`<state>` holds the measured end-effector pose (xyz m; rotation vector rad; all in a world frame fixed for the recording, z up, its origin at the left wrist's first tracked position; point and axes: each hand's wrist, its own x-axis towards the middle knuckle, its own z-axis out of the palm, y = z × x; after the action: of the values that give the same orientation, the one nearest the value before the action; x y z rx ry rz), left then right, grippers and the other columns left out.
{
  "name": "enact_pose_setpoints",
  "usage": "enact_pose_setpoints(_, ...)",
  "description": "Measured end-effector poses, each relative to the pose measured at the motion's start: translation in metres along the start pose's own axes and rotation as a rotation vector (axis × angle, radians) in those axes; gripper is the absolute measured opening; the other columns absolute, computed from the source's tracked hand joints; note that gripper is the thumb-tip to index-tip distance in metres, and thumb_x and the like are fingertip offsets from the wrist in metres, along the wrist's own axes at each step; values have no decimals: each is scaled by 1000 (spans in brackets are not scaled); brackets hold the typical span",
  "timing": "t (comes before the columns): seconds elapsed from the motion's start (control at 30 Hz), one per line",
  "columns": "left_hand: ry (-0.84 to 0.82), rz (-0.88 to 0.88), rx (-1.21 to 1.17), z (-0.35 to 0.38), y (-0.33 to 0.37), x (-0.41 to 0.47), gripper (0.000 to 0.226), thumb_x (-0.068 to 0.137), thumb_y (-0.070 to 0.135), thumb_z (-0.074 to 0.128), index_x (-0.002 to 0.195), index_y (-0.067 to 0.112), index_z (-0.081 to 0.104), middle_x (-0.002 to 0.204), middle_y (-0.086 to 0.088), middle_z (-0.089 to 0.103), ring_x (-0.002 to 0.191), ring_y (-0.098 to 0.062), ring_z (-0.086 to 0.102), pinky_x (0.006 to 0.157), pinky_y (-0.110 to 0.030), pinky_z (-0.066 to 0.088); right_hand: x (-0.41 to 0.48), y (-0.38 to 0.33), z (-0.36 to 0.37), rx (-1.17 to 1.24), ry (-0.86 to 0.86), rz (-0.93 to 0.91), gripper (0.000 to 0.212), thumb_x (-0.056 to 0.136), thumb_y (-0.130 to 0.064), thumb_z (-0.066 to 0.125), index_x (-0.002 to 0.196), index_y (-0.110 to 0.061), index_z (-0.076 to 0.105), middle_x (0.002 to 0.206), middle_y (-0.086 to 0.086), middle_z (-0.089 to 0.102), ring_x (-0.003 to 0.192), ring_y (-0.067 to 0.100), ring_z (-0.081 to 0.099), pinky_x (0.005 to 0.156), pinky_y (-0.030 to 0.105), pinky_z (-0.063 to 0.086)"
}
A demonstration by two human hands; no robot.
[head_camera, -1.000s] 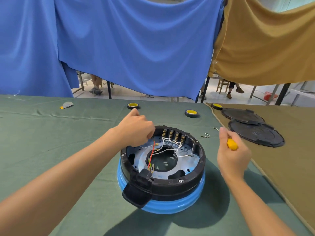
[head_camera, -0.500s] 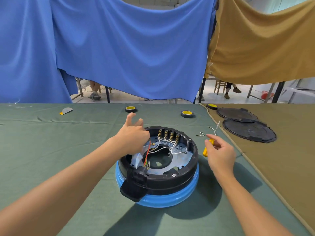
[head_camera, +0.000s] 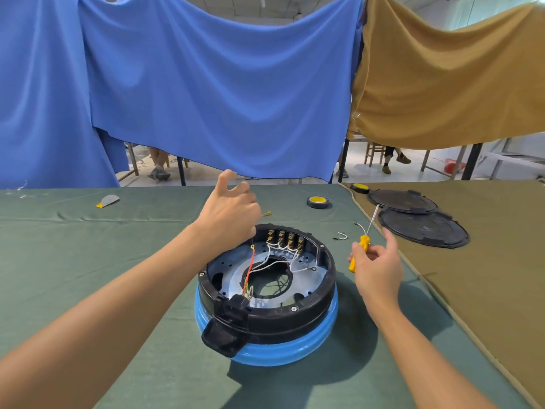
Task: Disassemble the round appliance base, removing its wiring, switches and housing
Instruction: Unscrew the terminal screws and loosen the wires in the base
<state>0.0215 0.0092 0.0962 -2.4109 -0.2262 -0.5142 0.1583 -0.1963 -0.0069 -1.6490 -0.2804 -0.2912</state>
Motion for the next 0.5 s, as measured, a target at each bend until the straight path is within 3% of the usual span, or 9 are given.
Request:
enact_pose_setpoints(0.07,23,-29,-41,-5,4,6,10,82,18,49,76,15,57,81,6,54,103,-19,51,105,-44,5,2,0,1,28,1,10,46,96,-15,55,141,-18,42,82,-6,64,79,17,67,82,42,53)
enact_pose_setpoints(0.13,17,-51,-95,-12,15,11,12,81,19,49,69,15,51,77,7,52,98,-17,51,103,-44,5,6,0,1,58,3,32,31,97,-10,50,127,-20,49,86,-4,60,78,21,64,79,43,53)
enact_pose_setpoints(0.2,8,-45,-168,-17,31,16,14,82,20,49,68,17,52,78,7,53,96,-16,51,100,-43,4,9,-2,-1,182,-24,83,26,93,-3,50,110,-22,52,81,1,56,66,19,56,64,38,50)
enact_pose_setpoints(0.27,3,-31,-239,-22,48,22,14,82,20,50,70,17,55,81,6,56,96,-16,51,99,-43,4,9,-6,-5,357,-93,145,19,91,-1,54,95,-19,56,69,3,49,49,13,43,44,26,38)
enact_pose_setpoints(0.33,7,-18,-289,-26,64,30,15,84,19,51,69,18,53,82,7,56,98,-16,51,99,-42,4,10,-8,-9,481,-210,194,8,92,-9,60,86,-12,59,64,5,49,40,11,36,37,22,29)
enact_pose_setpoints(0.43,27,21,-316,-34,88,41,27,86,17,50,62,18,38,79,6,49,101,-18,51,101,-43,6,8,-12,-9,570,-367,255,30,85,-31,70,89,-3,64,64,6,55,40,11,36,37,22,28)
enact_pose_setpoints(0.5,12,61,-314,-36,100,48,25,88,17,50,66,17,38,80,4,47,102,-20,52,103,-44,11,6,-14,-8,565,-400,303,44,76,-44,72,92,-3,68,68,6,60,43,11,39,39,23,29)
